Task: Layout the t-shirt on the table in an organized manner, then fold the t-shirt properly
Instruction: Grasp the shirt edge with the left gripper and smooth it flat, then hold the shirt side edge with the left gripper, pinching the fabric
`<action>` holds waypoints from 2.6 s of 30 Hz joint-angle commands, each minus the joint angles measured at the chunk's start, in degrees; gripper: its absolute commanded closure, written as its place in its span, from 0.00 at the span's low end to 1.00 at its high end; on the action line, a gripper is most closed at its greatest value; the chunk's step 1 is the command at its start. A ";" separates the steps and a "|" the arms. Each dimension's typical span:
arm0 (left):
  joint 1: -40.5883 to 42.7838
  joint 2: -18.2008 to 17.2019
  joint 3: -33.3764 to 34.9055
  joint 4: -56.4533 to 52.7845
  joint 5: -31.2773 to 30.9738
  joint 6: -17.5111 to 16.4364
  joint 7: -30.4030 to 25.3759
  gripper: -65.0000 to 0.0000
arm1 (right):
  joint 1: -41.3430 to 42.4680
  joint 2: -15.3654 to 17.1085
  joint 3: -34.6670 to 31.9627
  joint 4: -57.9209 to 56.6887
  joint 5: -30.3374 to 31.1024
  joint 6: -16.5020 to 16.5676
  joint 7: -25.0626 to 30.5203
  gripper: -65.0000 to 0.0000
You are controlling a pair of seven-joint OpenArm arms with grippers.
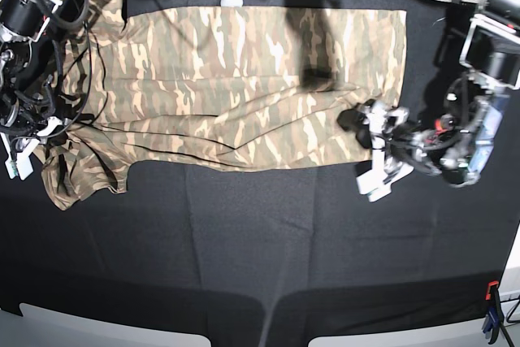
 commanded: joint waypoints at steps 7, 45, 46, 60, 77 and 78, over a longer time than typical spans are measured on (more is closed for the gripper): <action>-1.40 -0.46 -0.37 0.70 -3.54 -0.44 1.16 0.48 | 1.07 1.42 0.26 1.05 0.61 0.30 0.87 1.00; -3.23 -5.03 -0.39 1.07 -8.20 -2.32 0.28 0.51 | 1.09 1.42 0.26 1.05 0.59 0.30 0.92 1.00; -2.73 -4.83 -0.39 1.09 -8.44 -2.32 0.85 0.54 | 1.09 1.42 0.26 1.05 0.59 0.30 0.96 1.00; 3.61 -4.72 -0.39 1.11 -3.52 -2.54 -3.61 0.67 | 1.09 1.40 0.26 1.05 0.61 0.30 1.07 1.00; 0.57 -4.74 -0.39 1.25 -1.07 -2.51 -3.91 0.67 | 1.09 1.40 0.26 1.05 0.59 0.30 1.07 1.00; 0.63 -4.72 -0.39 1.25 -0.57 -2.51 -3.91 0.67 | 1.09 1.40 0.26 1.05 0.59 0.30 1.07 1.00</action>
